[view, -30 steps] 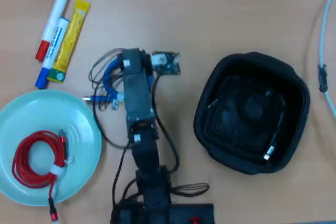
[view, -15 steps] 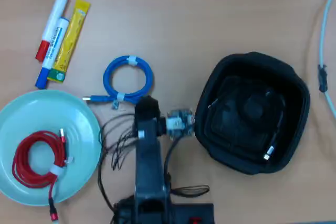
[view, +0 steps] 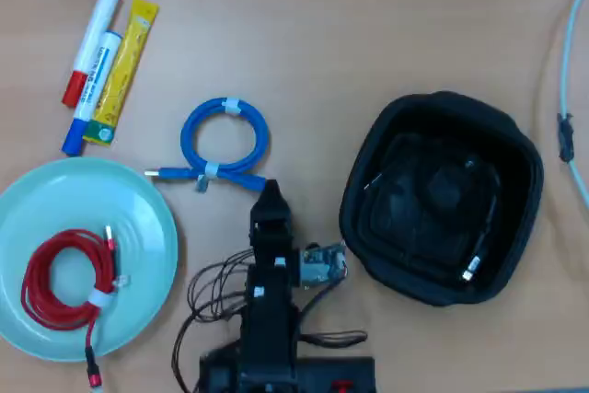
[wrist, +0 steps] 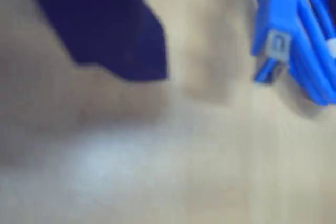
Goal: Put a black charging cable in a black bowl and put a red charging cable in a green bowl
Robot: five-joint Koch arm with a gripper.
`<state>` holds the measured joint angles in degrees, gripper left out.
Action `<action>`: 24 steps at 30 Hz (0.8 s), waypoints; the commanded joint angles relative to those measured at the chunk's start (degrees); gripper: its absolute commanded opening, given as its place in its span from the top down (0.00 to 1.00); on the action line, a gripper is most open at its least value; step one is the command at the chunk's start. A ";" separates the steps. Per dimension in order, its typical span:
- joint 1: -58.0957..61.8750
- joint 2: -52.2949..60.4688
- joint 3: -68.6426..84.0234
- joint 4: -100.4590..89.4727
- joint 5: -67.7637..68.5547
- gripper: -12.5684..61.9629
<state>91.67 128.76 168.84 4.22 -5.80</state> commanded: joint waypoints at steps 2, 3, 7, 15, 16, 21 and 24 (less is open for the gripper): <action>0.70 0.88 3.25 -10.55 -0.35 0.33; 0.70 0.88 4.66 -11.95 -0.35 0.33; 0.62 0.88 9.76 -13.01 -0.35 0.33; 0.18 0.35 12.04 -12.57 -0.26 0.34; 0.18 0.26 12.04 -12.57 -0.26 0.34; 0.26 0.09 12.04 -12.30 -0.35 0.34; 0.18 0.09 12.04 -12.30 -0.26 0.34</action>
<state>91.85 128.76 179.12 -7.38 -5.71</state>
